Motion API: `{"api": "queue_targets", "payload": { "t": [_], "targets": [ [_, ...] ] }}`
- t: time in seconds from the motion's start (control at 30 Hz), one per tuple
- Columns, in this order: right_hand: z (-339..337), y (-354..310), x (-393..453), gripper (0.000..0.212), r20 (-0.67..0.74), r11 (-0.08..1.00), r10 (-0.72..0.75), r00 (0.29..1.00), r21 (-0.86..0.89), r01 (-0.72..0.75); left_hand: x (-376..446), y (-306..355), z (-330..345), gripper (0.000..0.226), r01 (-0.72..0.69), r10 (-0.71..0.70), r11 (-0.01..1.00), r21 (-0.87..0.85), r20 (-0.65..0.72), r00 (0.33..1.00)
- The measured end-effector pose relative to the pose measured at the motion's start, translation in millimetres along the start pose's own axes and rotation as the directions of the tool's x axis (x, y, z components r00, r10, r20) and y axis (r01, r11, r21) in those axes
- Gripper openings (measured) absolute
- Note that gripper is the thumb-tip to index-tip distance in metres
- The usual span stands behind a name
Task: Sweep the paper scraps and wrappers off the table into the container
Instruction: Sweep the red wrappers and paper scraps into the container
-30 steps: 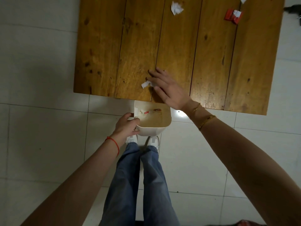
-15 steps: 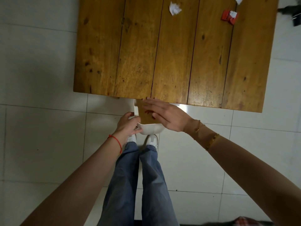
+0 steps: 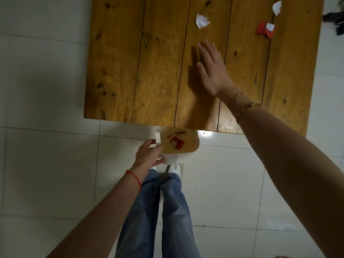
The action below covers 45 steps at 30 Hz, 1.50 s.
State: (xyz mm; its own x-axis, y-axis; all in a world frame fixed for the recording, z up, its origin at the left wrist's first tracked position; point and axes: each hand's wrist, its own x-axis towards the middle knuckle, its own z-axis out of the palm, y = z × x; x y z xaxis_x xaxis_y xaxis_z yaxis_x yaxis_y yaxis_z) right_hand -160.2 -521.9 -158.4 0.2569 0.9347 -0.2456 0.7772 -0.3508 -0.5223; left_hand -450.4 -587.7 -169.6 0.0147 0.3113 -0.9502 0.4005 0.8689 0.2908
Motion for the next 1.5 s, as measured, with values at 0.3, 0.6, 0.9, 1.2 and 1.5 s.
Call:
{"api": "queue_targets", "payload": {
  "t": [0.3,0.6,0.9,1.2,1.5],
  "targets": [
    [-2.9,-4.2,55.7,0.062,-0.009,0.988,0.039,0.999,-0.147,-0.04,4.5,6.2,-1.3,0.033,0.008,-0.009,0.998,0.06,0.027,1.0],
    [-4.7,-7.1,59.3,0.062,0.016,0.99,0.04,0.999,-0.135,-0.038,2.2,14.3,-2.4,0.033,0.008,-0.012,0.99,0.141,0.031,0.999],
    [7.7,-9.2,28.7,0.061,0.048,0.988,-0.059,0.997,-0.141,0.065,0.8,15.7,-4.0,0.031,0.015,-0.018,0.993,0.119,0.029,0.999],
    [-1.2,-5.5,37.9,0.059,-0.045,0.985,-0.076,0.996,-0.157,0.068,4.4,12.9,-6.0,0.036,-0.005,-0.001,0.991,0.134,0.042,0.999],
    [7.8,-13.7,35.9,0.059,0.086,0.988,-0.088,0.992,-0.118,0.097,5.1,11.5,-5.7,0.034,-0.007,0.004,0.992,0.126,0.026,1.0]
  ]
}}
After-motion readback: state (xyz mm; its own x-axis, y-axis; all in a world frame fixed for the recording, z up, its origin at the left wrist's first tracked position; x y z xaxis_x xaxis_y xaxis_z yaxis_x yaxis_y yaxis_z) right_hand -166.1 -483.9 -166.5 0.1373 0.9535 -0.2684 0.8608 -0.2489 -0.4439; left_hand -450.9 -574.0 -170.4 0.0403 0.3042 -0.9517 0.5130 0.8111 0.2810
